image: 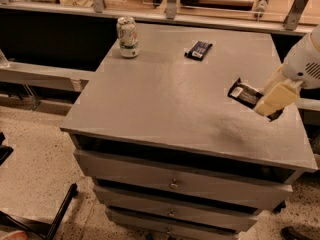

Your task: Pick rxbar chocolate

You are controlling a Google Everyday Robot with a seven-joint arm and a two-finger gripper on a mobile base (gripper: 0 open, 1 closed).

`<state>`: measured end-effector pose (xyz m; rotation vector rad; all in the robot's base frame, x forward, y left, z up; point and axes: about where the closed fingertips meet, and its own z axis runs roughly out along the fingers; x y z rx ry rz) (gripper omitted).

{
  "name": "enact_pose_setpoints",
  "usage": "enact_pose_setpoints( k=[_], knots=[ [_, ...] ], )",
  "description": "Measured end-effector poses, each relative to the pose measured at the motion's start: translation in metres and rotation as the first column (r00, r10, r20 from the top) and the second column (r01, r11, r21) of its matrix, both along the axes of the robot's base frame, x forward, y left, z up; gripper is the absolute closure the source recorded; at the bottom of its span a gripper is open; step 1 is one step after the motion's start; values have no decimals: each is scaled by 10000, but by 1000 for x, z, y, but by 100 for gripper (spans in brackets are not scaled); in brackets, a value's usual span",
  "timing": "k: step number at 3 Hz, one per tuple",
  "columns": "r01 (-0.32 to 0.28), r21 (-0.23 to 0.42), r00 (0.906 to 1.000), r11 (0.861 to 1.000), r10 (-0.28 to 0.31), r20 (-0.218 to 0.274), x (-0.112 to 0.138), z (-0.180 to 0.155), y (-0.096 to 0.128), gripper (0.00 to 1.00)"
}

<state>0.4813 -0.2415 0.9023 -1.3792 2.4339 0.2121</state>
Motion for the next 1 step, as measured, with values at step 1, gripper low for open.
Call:
enact_pose_setpoints(
  k=[1],
  knots=[
    [-22, 96, 9998, 10000, 20, 210, 3, 9, 2, 100]
  ],
)
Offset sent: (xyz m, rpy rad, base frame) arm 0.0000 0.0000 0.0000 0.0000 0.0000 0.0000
